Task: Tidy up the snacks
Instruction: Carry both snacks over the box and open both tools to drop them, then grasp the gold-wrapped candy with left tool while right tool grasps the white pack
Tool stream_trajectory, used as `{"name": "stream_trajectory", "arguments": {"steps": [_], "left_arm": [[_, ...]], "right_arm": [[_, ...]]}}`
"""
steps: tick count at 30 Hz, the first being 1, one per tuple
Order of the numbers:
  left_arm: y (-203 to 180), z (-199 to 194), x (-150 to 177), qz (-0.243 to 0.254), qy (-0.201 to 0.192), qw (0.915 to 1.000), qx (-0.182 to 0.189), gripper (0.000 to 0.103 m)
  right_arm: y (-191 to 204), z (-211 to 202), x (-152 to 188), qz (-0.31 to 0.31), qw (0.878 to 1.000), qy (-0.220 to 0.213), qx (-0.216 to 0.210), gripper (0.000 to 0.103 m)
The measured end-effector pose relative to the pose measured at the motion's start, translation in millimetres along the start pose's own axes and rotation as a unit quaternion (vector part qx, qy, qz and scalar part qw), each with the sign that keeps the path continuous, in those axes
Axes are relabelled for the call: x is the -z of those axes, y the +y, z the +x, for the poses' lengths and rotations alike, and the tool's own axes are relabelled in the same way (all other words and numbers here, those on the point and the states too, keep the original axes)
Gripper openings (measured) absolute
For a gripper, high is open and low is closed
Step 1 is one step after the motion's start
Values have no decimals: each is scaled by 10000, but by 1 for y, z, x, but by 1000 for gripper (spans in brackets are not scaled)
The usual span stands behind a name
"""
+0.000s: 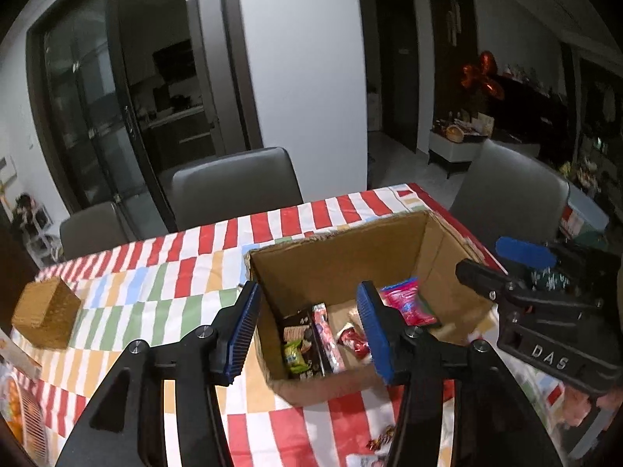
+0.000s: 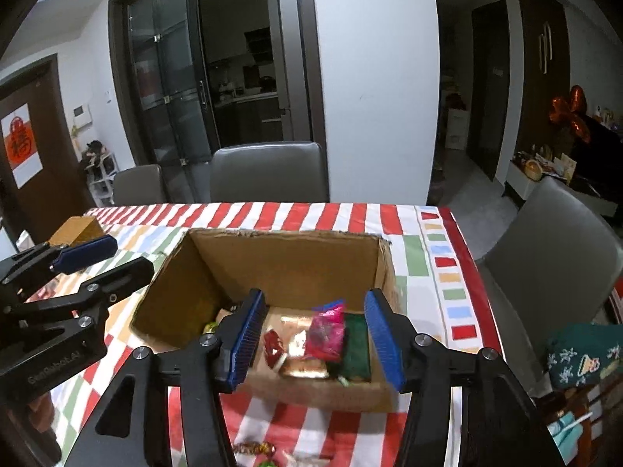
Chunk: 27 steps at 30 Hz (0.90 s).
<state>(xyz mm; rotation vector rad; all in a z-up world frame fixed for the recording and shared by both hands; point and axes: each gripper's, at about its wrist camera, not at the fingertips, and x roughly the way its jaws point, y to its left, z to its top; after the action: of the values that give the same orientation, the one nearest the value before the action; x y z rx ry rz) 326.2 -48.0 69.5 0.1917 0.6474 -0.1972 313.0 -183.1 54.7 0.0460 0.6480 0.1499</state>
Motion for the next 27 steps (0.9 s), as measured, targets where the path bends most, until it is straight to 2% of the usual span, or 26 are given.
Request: {"name": "stream_trajectory", "arguments": {"steps": [3, 11, 18, 27], "left_arm": [[-9, -18, 9, 193, -144, 9997, -28, 52], [-21, -52, 28, 339, -327, 9988, 113, 54], [-31, -69, 55, 529, -264, 9981, 167, 54], [-36, -69, 93, 526, 45, 9979, 366, 53]], "right_arm": [[2, -15, 10, -36, 10000, -88, -29, 55], [8, -44, 36, 25, 9997, -121, -198, 55], [10, -61, 61, 74, 9998, -63, -179, 54], [11, -67, 98, 142, 9996, 187, -161, 54]]}}
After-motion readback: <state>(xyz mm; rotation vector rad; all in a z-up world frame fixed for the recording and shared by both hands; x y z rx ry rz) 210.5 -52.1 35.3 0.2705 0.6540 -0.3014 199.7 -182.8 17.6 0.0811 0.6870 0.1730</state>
